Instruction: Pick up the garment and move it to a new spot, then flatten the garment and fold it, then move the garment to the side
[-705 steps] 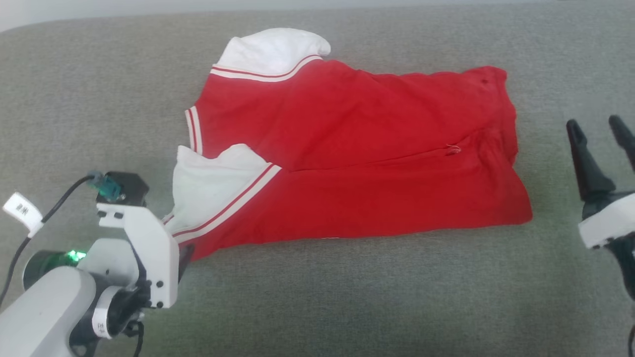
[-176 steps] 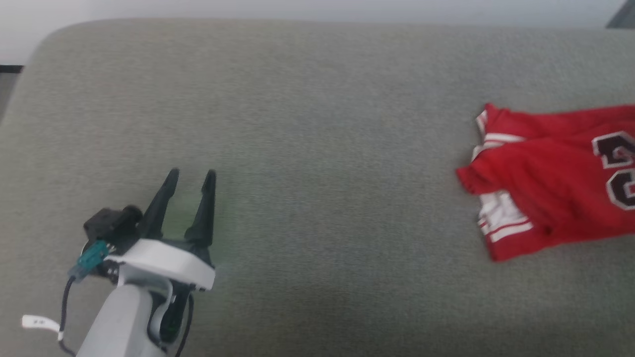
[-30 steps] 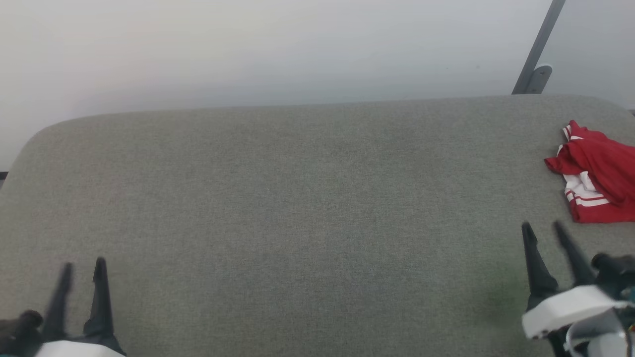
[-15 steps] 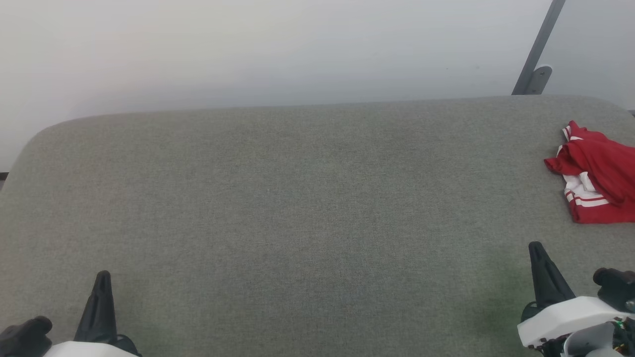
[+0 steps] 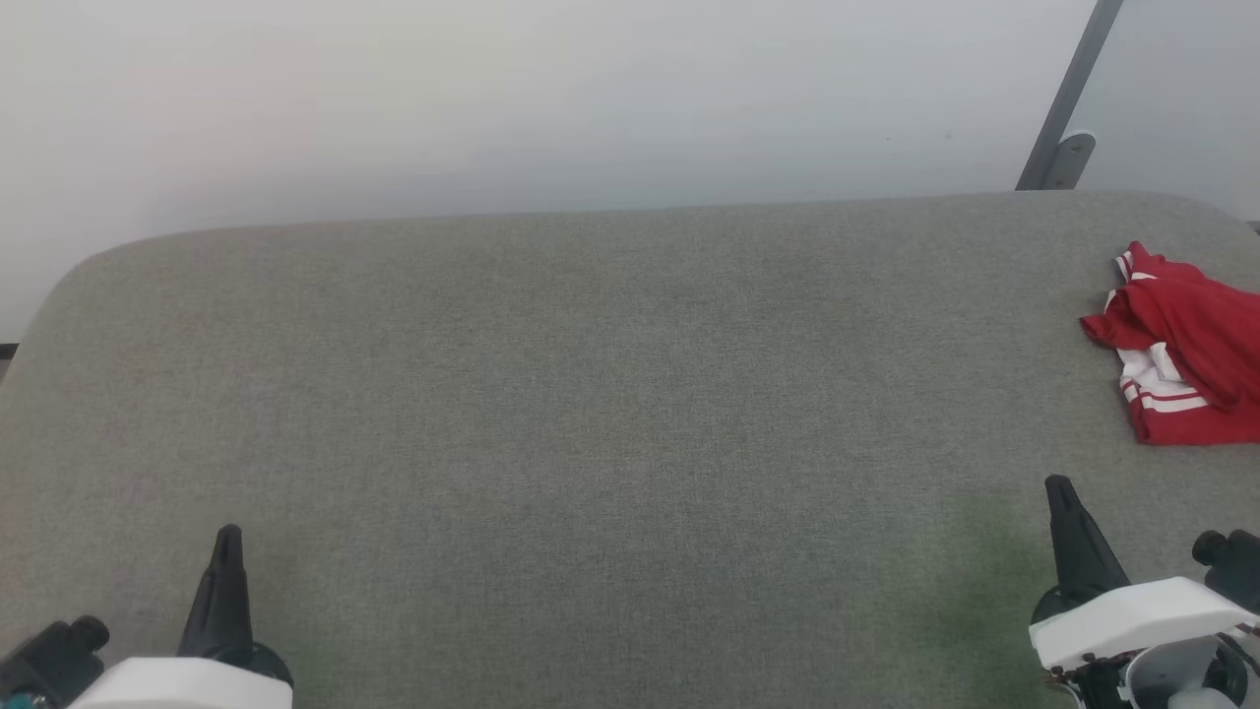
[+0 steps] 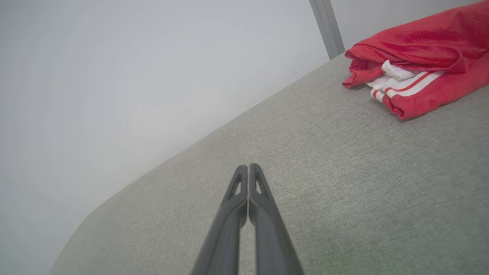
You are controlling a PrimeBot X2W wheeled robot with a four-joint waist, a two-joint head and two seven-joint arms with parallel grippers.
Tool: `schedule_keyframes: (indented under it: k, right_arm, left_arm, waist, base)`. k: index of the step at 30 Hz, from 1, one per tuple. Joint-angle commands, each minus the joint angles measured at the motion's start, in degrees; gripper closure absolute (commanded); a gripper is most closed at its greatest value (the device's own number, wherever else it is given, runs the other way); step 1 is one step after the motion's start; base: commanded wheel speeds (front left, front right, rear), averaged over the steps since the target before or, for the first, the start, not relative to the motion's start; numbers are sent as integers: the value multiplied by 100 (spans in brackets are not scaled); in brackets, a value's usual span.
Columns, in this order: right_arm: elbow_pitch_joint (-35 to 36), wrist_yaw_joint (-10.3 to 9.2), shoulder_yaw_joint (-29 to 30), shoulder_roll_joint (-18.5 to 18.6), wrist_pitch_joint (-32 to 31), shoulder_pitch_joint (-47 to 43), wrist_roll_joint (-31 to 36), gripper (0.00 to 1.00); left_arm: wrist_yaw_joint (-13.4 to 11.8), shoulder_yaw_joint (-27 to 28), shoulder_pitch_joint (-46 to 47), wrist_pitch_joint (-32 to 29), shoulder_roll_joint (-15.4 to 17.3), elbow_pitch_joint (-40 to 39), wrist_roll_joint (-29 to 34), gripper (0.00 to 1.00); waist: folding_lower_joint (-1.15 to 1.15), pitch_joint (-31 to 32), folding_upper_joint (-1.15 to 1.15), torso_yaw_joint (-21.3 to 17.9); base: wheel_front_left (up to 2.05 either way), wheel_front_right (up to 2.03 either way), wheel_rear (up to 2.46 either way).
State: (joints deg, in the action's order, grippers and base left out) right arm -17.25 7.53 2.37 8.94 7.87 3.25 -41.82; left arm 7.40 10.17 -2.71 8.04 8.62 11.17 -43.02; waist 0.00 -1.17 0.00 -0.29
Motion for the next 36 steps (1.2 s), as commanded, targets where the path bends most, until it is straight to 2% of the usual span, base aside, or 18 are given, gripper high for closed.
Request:
schedule_keyframes:
  k: [1,36]
  right_arm:
    - [94,-2,49,2,-51,157,-213,100]
    - [213,-3,229,-281,-705,244,-2464,100]
  left_arm:
    - [4,-2,184,-56,32,-60,-199,100]
    - [8,-169,537,-718,-250,97,-2415,100]
  waist:
    - [0,1,0,1]
    - [0,37,0,11]
  base:
    - [0,0,0]
    - [0,0,0]
